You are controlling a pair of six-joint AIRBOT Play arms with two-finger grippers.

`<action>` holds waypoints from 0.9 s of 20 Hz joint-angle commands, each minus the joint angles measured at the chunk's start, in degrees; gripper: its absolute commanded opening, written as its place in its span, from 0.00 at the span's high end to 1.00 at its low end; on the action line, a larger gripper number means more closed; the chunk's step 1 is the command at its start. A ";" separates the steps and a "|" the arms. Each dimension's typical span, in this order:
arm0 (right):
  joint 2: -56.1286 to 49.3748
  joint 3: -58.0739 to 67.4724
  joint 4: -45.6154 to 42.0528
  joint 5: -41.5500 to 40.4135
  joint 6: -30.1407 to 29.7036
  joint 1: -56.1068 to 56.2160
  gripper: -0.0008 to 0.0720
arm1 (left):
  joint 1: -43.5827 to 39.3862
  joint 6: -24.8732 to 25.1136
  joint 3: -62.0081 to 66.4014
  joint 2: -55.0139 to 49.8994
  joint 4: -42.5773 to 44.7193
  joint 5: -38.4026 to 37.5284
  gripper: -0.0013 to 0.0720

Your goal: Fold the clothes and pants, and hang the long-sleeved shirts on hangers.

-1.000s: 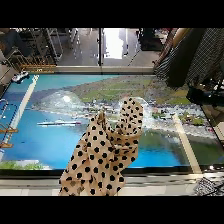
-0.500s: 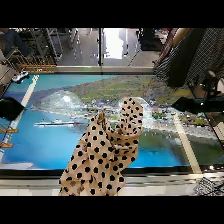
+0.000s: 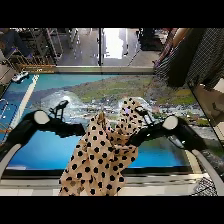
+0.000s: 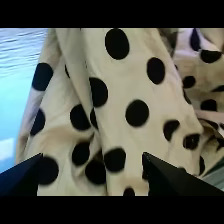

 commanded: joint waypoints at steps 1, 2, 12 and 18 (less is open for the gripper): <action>-1.09 -0.98 -6.71 -12.33 1.33 12.09 0.25 | -3.10 -0.85 5.01 -11.93 -1.18 2.56 0.02; -2.14 -0.33 -6.71 -12.98 1.33 13.60 0.26 | -3.23 -2.38 6.64 -13.77 -1.16 2.36 0.02; -13.51 10.58 -25.05 -4.50 17.33 17.22 0.97 | -3.45 -0.74 9.44 -17.70 -1.97 -1.40 0.97; -11.56 32.37 -27.02 -9.09 25.99 7.52 0.97 | 4.48 2.62 38.56 -17.57 -4.28 -14.49 0.97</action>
